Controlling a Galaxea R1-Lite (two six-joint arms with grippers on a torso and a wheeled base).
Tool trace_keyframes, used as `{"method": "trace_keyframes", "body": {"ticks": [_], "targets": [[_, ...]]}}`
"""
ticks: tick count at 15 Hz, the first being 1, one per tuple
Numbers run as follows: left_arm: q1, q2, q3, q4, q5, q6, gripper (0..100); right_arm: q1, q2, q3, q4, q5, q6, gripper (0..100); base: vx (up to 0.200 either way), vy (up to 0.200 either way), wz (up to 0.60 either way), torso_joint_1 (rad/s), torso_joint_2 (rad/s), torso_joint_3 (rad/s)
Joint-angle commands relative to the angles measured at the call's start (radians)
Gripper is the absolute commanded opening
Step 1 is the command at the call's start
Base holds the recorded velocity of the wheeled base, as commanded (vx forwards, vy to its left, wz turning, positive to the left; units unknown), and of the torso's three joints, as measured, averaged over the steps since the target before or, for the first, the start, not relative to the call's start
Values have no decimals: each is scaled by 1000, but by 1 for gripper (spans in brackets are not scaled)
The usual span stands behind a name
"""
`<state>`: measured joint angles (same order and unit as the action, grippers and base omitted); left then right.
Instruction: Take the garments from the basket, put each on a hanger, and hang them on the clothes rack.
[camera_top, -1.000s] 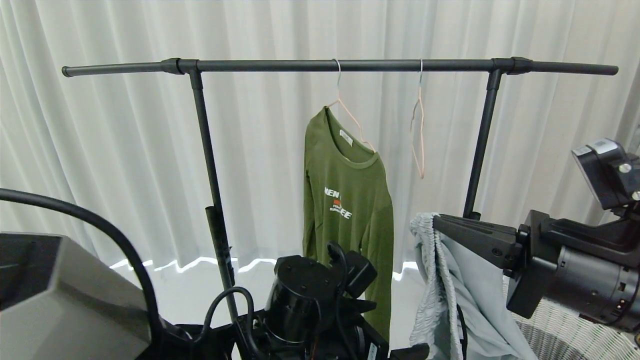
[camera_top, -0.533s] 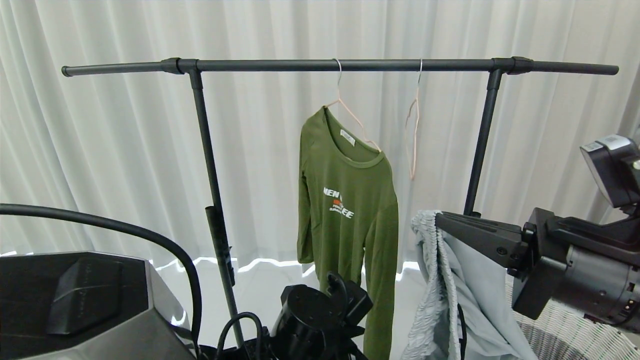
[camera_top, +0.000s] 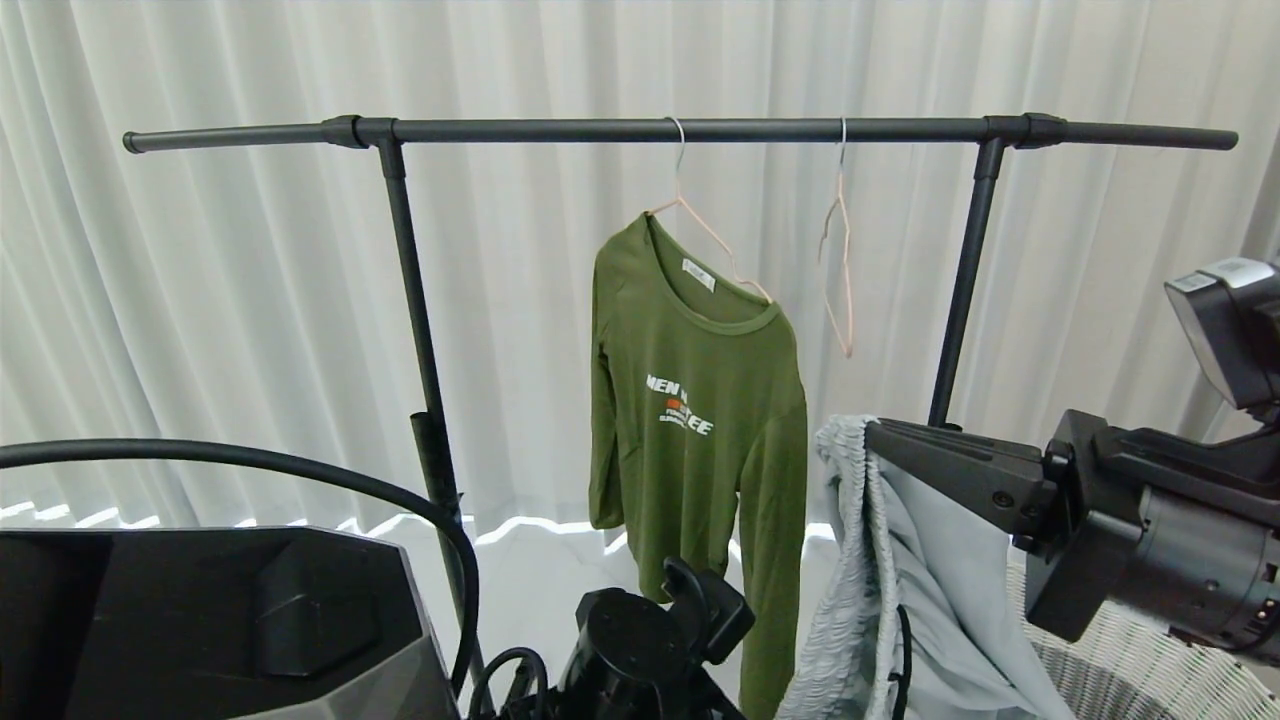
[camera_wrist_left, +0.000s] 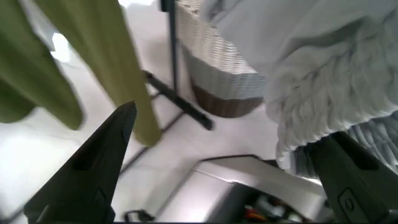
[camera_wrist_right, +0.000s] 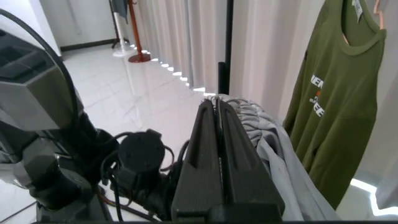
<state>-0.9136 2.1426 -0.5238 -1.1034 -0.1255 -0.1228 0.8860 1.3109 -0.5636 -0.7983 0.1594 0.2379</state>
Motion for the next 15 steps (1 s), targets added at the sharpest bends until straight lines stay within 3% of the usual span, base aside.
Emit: {"method": "trace_keyframes", "body": {"ticks": [1,3,5,7,8,9,13,15], "targets": [[-2,16,7,-3,4,8,0,1,4,-4,-1,2,0,0,0,0,0,0,0,0],[-10,20,11,-10,35,11,0,1,4,-5,-1,2,0,0,0,0,0,0,0,0],[-53,22,54,-102,110,12,0,1,2,-4,-1,0,0,0,0,0,0,0,0,0],[-96,73,150,-296,207,64,0,-1,2,-2,-1,0,1,0,0,0,0,0,0,0],[-96,119,177,-415,218,92,0,-1,7,-4,-1,2,1,0,0,0,0,0,0,0],[-96,151,180,-467,231,97,0,-1,13,-4,-1,2,1,0,0,0,0,0,0,0],[-85,68,186,-467,250,81,0,-1,22,-5,-1,2,1,0,0,0,0,0,0,0],[-67,-9,248,-467,247,81,0,-1,27,-5,-1,2,1,0,0,0,0,0,0,0]]}}
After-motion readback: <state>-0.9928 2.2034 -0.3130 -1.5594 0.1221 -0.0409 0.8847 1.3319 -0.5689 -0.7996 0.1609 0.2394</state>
